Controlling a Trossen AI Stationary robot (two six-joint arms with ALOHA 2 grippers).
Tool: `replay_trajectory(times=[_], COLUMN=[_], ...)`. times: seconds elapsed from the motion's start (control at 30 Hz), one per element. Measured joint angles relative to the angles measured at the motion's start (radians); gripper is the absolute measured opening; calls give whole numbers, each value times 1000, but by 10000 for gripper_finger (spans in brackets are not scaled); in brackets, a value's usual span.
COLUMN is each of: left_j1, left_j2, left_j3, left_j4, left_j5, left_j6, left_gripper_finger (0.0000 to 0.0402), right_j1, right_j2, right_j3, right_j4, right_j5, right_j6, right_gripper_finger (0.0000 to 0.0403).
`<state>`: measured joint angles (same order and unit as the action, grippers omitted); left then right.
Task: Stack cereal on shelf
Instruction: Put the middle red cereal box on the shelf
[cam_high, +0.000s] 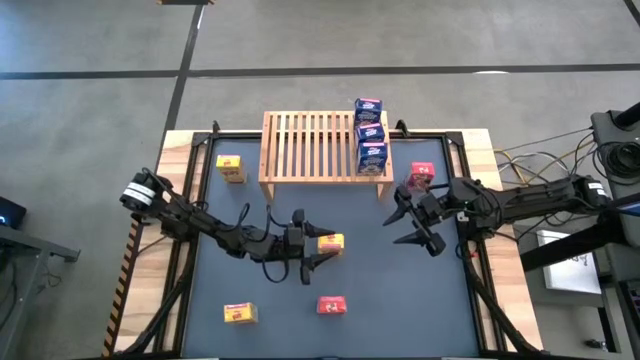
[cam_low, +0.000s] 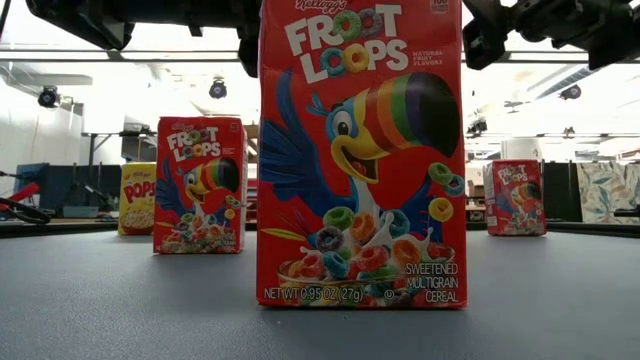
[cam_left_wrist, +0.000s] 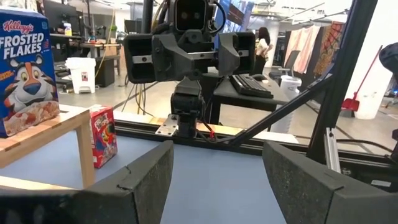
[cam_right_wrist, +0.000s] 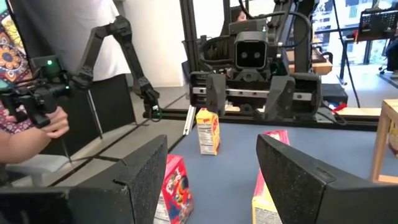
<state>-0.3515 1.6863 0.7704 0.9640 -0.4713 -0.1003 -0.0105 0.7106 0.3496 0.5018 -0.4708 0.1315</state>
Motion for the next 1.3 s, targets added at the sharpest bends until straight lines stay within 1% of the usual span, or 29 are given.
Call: replay_trajectory(times=[0.27,0.33,0.4,0.47,0.6,0.83,0.97,1.03,1.13,1.3], left_j1=[0,0,-1,-2,2,-8,-17,-29,-46,-50], left_j2=[0,-5,-36,-92,-194,-325,-400,-426,-447,-476], left_j3=[0,0,-1,-1,0,0,0,0,0,0], left_j4=[-27,-63,-151,-258,-418,-605,-734,-797,-868,-934], left_j5=[0,0,1,1,-10,-8,-9,-8,-8,-8], left_j6=[12,12,12,-5,-113,-160,-237,-262,-258,-250], left_gripper_finger=[231,231,231,231,231,231,231,231,231,231], right_j1=[0,0,0,0,0,0,0,0,0,0], right_j2=[-12,-11,-12,-15,-23,-37,-51,-57,-61,-62], right_j3=[-3,-3,-3,-3,-4,-4,-4,-4,-4,-4], right_j4=[-27,-27,-31,-39,-44,-67,-80,-91,-105,-102], right_j5=[1,1,1,1,1,1,1,1,1,1], right_j6=[4,3,3,3,-1,0,0,4,6,6], right_gripper_finger=[235,235,235,235,235,235,235,235,235,235])
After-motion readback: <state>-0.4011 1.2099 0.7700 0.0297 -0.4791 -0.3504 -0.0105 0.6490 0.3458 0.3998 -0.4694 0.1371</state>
